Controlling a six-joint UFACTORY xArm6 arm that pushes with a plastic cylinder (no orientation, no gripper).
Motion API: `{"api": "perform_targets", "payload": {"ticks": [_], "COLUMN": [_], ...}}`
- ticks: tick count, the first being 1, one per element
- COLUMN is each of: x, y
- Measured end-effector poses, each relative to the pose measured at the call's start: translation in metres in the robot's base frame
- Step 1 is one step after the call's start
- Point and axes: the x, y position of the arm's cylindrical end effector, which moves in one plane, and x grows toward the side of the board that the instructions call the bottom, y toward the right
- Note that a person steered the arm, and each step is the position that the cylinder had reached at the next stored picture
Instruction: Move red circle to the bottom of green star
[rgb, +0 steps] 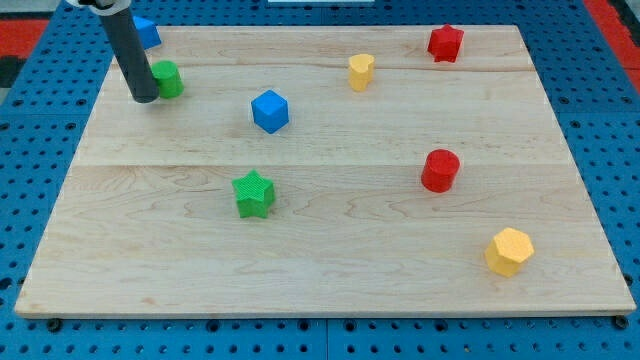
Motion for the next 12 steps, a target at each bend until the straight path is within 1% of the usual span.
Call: {"api": "perform_targets", "payload": {"ticks": [1,4,5,6,7,8,9,10,11,12], "x": [-0.009,-0.009,-0.001,0.040,0.073,0.121,0.186,0.237,0.210,0.174], "y": [0.000,0.001,-0.015,-0.051,-0.048,0.009,0.030,0.096,0.147,0.147]}}
